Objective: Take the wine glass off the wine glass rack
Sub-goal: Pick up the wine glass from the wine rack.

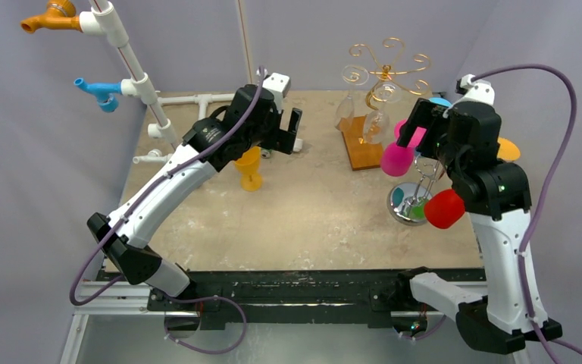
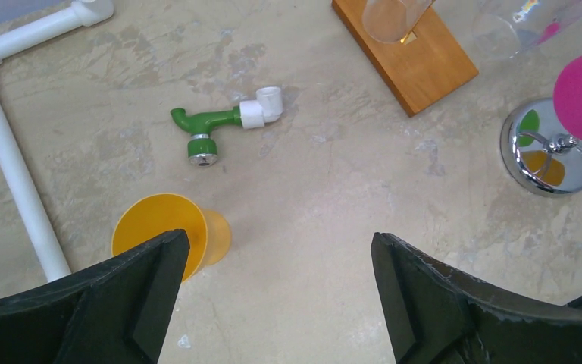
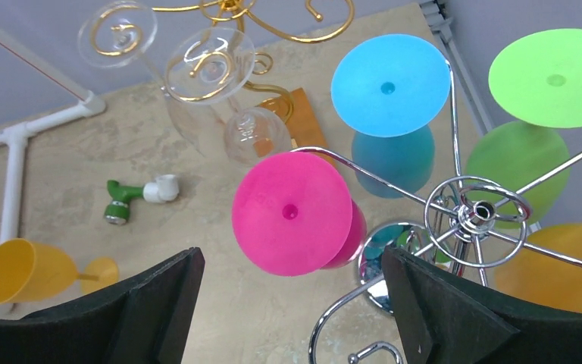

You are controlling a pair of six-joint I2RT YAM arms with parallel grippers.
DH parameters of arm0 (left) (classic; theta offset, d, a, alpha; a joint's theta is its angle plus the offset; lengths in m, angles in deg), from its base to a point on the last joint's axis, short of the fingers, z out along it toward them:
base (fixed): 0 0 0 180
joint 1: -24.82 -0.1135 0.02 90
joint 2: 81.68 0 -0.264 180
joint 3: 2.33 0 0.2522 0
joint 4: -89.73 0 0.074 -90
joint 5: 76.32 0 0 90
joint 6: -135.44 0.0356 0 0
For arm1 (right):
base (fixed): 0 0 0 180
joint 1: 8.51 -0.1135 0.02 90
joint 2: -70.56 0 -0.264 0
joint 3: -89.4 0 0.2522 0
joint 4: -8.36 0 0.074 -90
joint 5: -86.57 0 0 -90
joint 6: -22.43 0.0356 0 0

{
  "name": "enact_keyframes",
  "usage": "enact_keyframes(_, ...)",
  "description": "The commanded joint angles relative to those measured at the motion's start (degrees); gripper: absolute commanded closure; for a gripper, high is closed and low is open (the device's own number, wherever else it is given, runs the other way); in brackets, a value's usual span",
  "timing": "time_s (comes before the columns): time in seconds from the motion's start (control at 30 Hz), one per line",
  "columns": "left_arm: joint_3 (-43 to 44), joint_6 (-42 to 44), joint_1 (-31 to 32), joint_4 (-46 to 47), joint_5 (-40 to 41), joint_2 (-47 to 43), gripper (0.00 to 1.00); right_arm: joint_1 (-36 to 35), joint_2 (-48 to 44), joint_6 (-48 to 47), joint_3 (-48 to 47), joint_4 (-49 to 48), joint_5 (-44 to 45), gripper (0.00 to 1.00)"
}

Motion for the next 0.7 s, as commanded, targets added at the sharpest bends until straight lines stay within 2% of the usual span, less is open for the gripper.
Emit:
enact_keyframes(0.0, -2.0, 0.1, -0.2, 3.6, -3.7, -3.0, 0.0, -0.3, 2.2, -1.1, -2.3, 1.3, 3.8, 0.01)
enact_keyframes(0.2, -2.7, 1.0, -0.1, 3.7, -4.9, -4.1, 0.0, -1.8, 5.1, -0.8, -3.7, 3.7, 7.8, 0.01)
enact_keyframes(0.5, -2.7, 1.5, -0.2, 3.7, -5.5, -4.8, 0.0, -9.1, 9.1, 1.6, -6.2, 6.9, 15.7, 0.01)
enact_keyframes(0.67, -2.7, 1.7, -0.1, 3.4, -5.3, -5.0, 0.0, -9.4, 10.0, 1.7, -6.9, 7.2, 17.7, 0.01)
